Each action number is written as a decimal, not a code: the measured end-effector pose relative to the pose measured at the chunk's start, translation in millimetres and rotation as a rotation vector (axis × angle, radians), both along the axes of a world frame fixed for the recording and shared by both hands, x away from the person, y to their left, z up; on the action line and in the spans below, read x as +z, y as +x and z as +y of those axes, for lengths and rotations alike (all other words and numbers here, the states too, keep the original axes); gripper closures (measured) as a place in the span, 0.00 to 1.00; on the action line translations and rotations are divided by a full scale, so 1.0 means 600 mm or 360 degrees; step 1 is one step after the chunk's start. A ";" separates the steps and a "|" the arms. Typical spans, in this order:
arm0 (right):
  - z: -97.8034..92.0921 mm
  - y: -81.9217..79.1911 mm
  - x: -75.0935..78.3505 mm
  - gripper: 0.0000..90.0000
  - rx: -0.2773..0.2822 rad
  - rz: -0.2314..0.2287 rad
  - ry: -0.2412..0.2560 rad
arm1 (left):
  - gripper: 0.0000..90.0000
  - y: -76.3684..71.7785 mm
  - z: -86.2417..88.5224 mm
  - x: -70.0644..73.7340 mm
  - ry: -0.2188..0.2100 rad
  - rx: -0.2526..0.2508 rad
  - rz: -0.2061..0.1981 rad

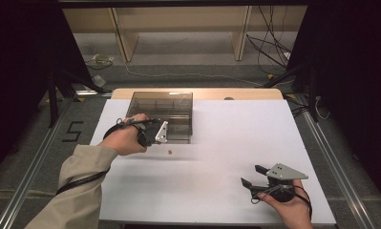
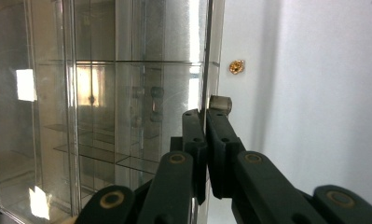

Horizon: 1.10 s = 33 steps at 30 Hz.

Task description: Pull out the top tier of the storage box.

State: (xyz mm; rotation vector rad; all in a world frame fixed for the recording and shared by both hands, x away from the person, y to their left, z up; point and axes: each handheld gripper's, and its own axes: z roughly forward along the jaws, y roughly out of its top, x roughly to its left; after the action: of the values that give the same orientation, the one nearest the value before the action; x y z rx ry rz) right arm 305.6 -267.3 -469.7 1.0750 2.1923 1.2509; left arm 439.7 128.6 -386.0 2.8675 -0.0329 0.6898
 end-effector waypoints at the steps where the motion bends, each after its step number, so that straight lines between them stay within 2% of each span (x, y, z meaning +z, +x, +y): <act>1: 0.000 0.000 0.000 0.32 0.0000 0.0000 0.0000 | 0.97 -0.001 0.000 0.000 0.0010 -0.0003 0.0006; 22: 0.001 0.000 -0.001 0.32 0.0000 0.0003 0.0000 | 0.96 -0.002 0.000 -0.001 0.0011 0.0005 0.0005; 26: 0.001 0.000 -0.001 0.32 0.0000 0.0003 0.0000 | 0.93 -0.002 0.002 -0.001 -0.0024 0.0029 -0.0008; 28: 0.001 0.000 -0.001 0.32 0.0000 0.0003 0.0001 | 0.88 -0.003 0.003 -0.001 -0.0052 0.0046 -0.0011; 30: 0.001 0.000 -0.001 0.32 0.0000 0.0003 0.0001 | 0.82 -0.005 0.004 -0.002 -0.0096 0.0057 -0.0042; 33: 0.000 0.000 -0.001 0.32 -0.0001 0.0002 0.0002 | 0.70 -0.009 0.007 -0.002 -0.0182 0.0082 -0.0058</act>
State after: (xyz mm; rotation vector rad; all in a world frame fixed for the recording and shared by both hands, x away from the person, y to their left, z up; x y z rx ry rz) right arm 305.8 -267.1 -470.2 1.0776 2.1923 1.2516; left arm 434.1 132.5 -387.3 2.7551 0.0731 0.7295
